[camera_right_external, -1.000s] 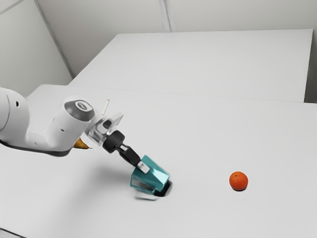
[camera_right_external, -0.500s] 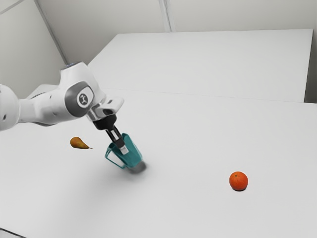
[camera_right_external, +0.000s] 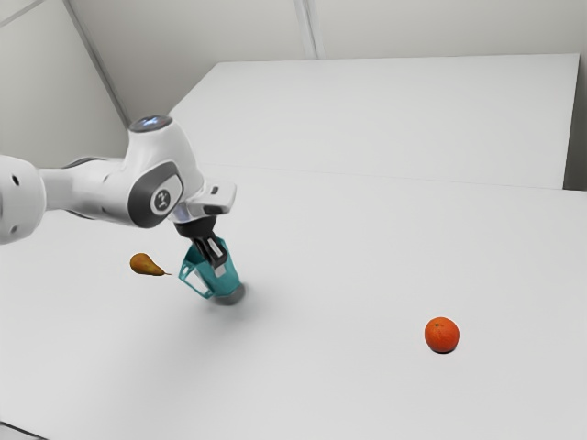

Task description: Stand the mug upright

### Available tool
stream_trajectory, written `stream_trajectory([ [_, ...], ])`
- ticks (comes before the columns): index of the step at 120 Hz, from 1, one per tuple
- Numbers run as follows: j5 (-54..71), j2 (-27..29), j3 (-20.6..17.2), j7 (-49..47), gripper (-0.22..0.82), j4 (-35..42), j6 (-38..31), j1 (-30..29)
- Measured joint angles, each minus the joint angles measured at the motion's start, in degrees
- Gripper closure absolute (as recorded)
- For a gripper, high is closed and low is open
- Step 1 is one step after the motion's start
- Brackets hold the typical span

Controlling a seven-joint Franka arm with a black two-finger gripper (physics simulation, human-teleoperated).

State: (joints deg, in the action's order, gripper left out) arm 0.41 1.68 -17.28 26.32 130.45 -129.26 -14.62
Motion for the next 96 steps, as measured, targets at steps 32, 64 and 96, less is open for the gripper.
stream_trajectory([
  [32, 0.71, -1.35, -0.07, -5.62, 0.78, 0.34, -0.36, 0.11],
  [64, 0.43, -1.8, -0.1, -8.95, 0.69, 0.51, -0.32, 0.23],
  [96, 0.0, 1.05, -1.34, -10.35, 0.38, 0.62, 0.46, -0.84],
])
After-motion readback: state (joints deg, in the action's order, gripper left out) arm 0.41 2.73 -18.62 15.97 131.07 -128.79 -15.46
